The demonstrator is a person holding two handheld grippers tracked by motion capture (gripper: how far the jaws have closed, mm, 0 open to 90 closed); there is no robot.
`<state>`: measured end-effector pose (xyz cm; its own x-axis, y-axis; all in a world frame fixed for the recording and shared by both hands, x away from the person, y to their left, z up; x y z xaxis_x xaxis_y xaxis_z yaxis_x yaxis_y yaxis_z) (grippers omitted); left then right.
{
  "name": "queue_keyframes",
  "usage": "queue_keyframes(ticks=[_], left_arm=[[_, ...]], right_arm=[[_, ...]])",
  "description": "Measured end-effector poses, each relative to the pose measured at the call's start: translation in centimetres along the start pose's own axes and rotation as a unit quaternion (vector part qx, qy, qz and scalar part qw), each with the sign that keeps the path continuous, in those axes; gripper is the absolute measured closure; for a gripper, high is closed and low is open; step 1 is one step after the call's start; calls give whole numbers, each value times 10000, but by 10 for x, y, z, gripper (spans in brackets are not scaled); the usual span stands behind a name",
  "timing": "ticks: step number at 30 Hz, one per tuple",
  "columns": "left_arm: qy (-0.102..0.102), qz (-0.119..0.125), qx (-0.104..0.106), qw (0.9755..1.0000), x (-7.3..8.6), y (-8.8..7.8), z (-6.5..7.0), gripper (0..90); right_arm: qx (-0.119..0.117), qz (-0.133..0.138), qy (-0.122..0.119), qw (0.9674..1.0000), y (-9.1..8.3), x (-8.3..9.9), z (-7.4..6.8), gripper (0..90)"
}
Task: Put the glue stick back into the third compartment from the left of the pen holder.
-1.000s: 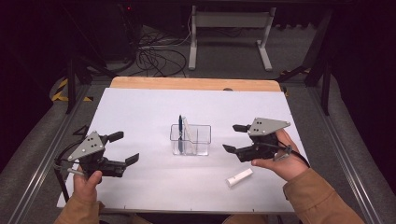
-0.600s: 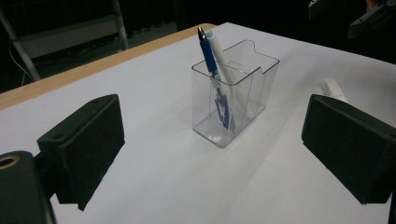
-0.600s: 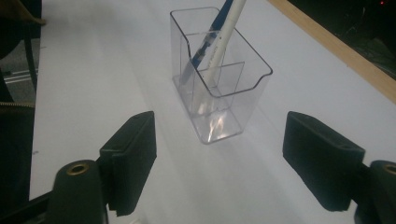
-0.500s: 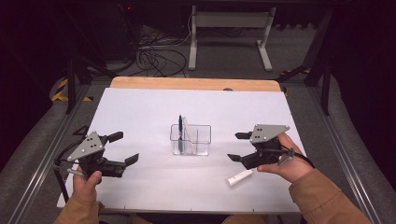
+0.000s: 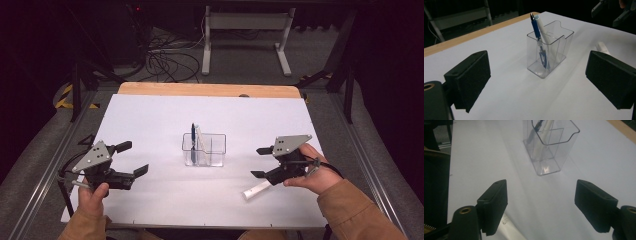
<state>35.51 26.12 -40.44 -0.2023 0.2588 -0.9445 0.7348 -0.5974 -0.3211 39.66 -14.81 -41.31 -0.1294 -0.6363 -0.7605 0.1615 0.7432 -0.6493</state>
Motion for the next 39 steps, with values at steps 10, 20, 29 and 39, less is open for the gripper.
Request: queue_keyframes(ticks=[10, 20, 29, 39], left_arm=[[-14, 4, -12, 10000, 0, 0, 0, 68], [-30, 4, 8, 10000, 0, -1, 0, 68], [-27, -2, -8, 10000, 0, -2, 0, 68], [-20, 16, -46, 10000, 1, -5, 0, 68]], right_arm=[[-159, -144, -46, 9998, 3, 2, -1, 263], [-378, -847, -700, 9932, 8, 6, -6, 313], [-606, -1333, -992, 9842, 19, 14, -10, 344], [-882, -1745, -1213, 9732, 30, 21, -15, 357]])
Point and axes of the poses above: each handheld gripper's, and its own axes: y roughly forward along the jaws, x roughly out of its underside, z roughly to its right, the point moved 6 cm from there along y, roughly forward along the jaws, and after that the axes turned 8 degrees about -x, right-handed, at the moved point
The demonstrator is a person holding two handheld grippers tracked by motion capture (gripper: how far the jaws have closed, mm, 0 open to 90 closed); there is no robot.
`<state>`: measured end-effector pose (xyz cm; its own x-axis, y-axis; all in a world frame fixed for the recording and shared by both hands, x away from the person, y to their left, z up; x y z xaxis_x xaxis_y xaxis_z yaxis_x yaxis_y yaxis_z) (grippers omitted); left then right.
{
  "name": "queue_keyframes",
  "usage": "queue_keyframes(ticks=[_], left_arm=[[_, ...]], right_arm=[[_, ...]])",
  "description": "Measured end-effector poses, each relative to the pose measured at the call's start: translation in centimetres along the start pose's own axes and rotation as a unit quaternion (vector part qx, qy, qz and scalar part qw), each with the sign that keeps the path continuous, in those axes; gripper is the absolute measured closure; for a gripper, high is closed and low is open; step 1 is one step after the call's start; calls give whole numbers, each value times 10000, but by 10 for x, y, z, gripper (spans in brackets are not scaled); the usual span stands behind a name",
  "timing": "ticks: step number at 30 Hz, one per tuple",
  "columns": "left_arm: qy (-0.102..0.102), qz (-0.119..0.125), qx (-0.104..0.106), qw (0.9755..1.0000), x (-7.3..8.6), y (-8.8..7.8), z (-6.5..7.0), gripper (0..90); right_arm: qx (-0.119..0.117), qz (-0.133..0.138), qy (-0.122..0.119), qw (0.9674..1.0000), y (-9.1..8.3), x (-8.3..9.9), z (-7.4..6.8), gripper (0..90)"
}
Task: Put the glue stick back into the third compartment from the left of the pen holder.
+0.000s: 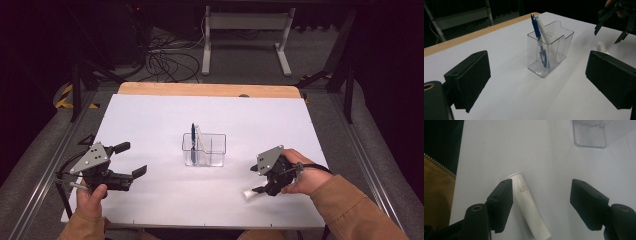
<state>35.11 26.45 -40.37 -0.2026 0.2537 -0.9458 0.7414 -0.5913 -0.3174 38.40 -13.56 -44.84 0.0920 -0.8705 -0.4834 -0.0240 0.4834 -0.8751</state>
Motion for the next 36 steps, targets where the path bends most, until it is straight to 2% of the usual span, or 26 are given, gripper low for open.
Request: queue_keyframes(ticks=[9, 14, 19, 23, 28, 36], left_arm=[[-78, -12, -2, 10000, 2, -3, 1, 68], [-68, -22, -28, 10000, 2, -4, 0, 68], [-68, -12, -56, 10000, 2, -4, -1, 68], [-84, -19, -46, 10000, 3, -5, -1, 68], [-82, -26, -52, 9999, 3, -5, -1, 68], [-60, -20, -53, 10000, 3, -4, -1, 68]], right_arm=[[-220, -303, -191, 9991, 9, 1, -2, 382], [-302, -337, -186, 9988, 14, 2, -3, 393], [-434, -506, -260, 9974, 20, 5, -4, 414], [-468, -502, -251, 9973, 22, 5, -4, 431], [-533, -709, -303, 9956, 26, 8, -5, 443], [-559, -817, -409, 9942, 30, 8, -5, 489]])
Point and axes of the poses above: each handheld gripper's, and its own axes: y roughly forward along the jaws, x roughly out of its underside, z roughly to its right, the point moved 6 cm from there along y, roughly forward along the jaws, and after that the axes turned 8 degrees about -x, right-handed, at the moved point
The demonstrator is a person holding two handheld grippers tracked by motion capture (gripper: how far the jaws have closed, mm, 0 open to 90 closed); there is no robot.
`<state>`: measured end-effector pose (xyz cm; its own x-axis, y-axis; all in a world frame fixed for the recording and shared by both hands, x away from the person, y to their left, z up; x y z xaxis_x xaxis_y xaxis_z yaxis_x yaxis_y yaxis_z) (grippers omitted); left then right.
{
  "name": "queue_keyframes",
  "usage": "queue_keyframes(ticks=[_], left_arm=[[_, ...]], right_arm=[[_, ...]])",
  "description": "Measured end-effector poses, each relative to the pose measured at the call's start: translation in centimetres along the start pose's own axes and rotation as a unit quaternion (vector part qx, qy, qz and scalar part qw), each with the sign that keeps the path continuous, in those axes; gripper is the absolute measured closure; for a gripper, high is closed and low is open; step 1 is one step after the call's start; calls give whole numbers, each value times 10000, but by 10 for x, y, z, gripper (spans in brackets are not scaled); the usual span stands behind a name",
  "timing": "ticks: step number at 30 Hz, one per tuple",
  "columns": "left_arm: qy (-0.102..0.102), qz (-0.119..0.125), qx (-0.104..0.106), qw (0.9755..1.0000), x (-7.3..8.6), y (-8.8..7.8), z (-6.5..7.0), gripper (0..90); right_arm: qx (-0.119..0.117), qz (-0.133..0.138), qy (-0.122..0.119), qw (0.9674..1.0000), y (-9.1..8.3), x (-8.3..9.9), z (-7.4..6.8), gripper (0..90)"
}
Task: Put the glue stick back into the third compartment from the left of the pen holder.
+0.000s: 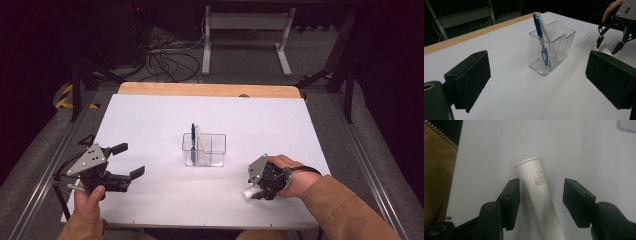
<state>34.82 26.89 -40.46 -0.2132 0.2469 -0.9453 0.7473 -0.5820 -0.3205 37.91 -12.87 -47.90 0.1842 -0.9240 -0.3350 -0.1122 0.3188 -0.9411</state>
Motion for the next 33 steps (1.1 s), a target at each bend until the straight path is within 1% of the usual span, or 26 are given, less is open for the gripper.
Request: queue_keyframes(ticks=[3, 4, 8, 11, 12, 13, 14, 17, 18, 22, 33], left_arm=[[2, -1, -3, 10000, 0, 0, 0, 68], [-28, -1, 13, 10000, 0, 0, 0, 68], [-21, -1, 6, 10000, 0, 0, 0, 68], [-21, 1, 5, 10000, 0, 0, 1, 68], [-20, 1, 6, 10000, 0, 0, 1, 68], [-17, 2, 5, 10000, 0, 0, 1, 68], [-16, 5, 4, 10000, 0, 0, 1, 68], [-14, 3, 4, 10000, 0, -1, 0, 68], [-40, -4, 13, 10000, 0, -1, 1, 68], [-24, 5, 15, 10000, 0, -1, 1, 68], [-10, 9, 10, 10000, 0, 0, 1, 68]], right_arm=[[-7, -32, -40, 10000, 2, 0, 1, 504], [-18, -46, -24, 10000, 2, 0, 0, 512], [-25, -41, -40, 10000, 4, -1, 1, 509], [-57, -112, -39, 9999, 7, -1, 0, 514], [-63, -115, -97, 9999, 8, -1, 1, 518], [-82, -158, -58, 9998, 9, -1, 0, 525], [-83, -159, -120, 9998, 10, -1, 1, 534], [-126, -205, -166, 9996, 11, -2, 0, 558], [-138, -207, -168, 9995, 11, -2, 0, 565], [-191, -290, -182, 9992, 12, -2, -2, 595], [-247, -350, -308, 9986, 12, -3, -2, 638]])
Point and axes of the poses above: each handheld gripper's, and its own axes: y roughly forward along the jaws, x roughly out of its underside, z roughly to its right, the point moved 6 cm from there along y, roughly forward along the jaws, and after that the axes turned 8 degrees about -x, right-handed, at the moved point
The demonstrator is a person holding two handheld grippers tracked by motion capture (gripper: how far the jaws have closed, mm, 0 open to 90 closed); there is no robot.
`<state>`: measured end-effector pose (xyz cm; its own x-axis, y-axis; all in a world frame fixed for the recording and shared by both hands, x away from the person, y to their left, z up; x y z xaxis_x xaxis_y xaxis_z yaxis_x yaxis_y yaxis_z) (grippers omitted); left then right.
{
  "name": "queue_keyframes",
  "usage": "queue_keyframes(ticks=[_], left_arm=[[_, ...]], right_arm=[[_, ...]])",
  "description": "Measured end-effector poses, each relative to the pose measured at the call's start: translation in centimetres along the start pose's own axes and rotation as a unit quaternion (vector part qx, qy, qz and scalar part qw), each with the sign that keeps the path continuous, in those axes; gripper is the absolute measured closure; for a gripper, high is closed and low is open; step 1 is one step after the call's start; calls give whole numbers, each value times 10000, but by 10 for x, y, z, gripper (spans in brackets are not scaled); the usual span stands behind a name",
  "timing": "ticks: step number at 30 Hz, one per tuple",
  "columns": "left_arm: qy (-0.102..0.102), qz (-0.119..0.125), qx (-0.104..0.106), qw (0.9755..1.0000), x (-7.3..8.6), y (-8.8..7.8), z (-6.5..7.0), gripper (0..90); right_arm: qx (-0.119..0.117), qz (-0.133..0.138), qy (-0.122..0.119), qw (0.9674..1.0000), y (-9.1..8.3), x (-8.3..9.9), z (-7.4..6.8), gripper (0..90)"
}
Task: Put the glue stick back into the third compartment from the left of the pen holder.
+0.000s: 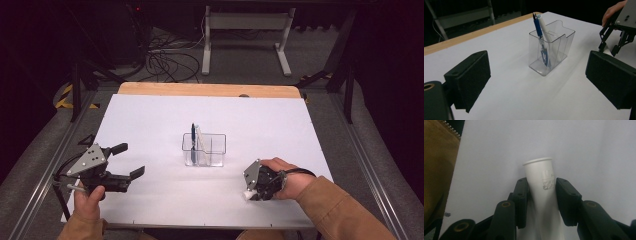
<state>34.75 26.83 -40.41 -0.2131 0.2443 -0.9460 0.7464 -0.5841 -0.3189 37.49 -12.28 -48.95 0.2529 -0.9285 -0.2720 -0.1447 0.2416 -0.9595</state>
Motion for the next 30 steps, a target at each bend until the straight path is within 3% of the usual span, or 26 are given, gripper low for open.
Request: queue_keyframes(ticks=[19, 30], left_arm=[[1, 1, 19, 10000, -1, -1, 1, 68], [-5, 6, 25, 10000, -1, 0, 1, 68]], right_arm=[[19, -46, -92, 9999, -2, 0, -1, 670], [210, 196, -82, 9996, -18, -5, 1, 675]])
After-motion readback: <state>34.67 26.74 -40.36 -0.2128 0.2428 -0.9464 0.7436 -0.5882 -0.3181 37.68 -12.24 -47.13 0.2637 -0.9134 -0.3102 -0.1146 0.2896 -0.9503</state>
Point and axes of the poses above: each handheld gripper's, and its own axes: y roughly forward along the jaws, x roughly out of its underside, z roughly to its right, the point moved 6 cm from there along y, roughly forward along the jaws, and after that the axes turned 8 degrees about -x, right-handed, at the moved point
